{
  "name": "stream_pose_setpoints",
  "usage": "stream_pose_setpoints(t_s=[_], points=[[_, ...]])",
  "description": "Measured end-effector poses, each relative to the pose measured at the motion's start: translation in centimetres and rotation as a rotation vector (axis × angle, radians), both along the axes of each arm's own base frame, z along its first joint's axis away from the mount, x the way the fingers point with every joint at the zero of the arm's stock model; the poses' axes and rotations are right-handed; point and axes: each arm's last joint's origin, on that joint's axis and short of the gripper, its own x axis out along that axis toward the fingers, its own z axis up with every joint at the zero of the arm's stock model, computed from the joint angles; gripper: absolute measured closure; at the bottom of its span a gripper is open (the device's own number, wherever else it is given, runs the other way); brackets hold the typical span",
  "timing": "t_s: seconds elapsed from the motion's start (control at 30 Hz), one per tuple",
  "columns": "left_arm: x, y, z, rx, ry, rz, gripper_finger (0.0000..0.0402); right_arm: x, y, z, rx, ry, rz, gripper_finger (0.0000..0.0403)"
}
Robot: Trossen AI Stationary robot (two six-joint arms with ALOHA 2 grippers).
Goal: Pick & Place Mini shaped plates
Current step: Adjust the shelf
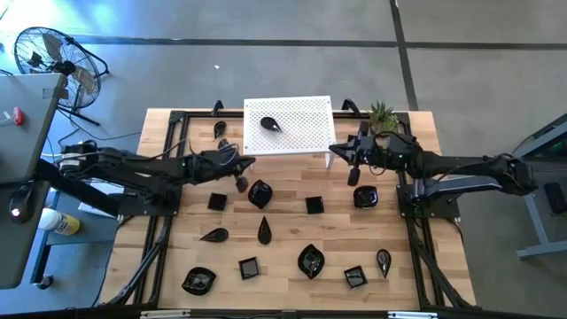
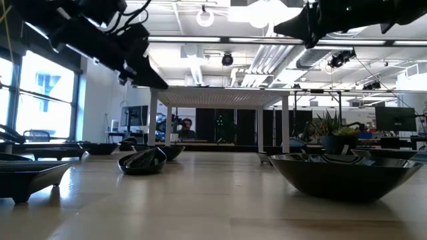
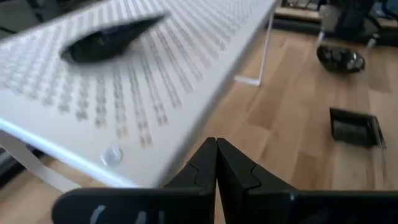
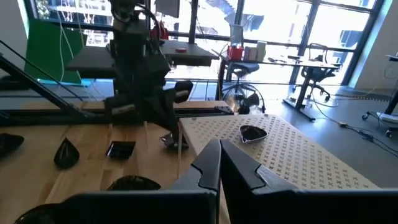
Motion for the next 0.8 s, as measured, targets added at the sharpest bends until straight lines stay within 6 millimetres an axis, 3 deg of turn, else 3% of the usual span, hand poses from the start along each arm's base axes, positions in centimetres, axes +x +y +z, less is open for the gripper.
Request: stream_pose_setpoints(t_s=[0.37, 0.57, 0.8], points=[[-0.2, 0.8, 0.0, 0.059, 0.061, 0.122, 0.0401, 0.0, 0.0, 0.0, -0.042, 0.014, 0.001, 0.0402], [-0.3, 2.0, 0.0, 0.022, 0.046, 0.097, 0.0402, 0.0, 0.0, -0.1, -0.042, 0.021, 0.001, 0.0402], [-0.7, 1.8, 0.6, 0.004, 0.026, 0.041, 0.0401, 0.0, 0.0, -0.4, -0.034, 0.049, 0.001, 0.0402]])
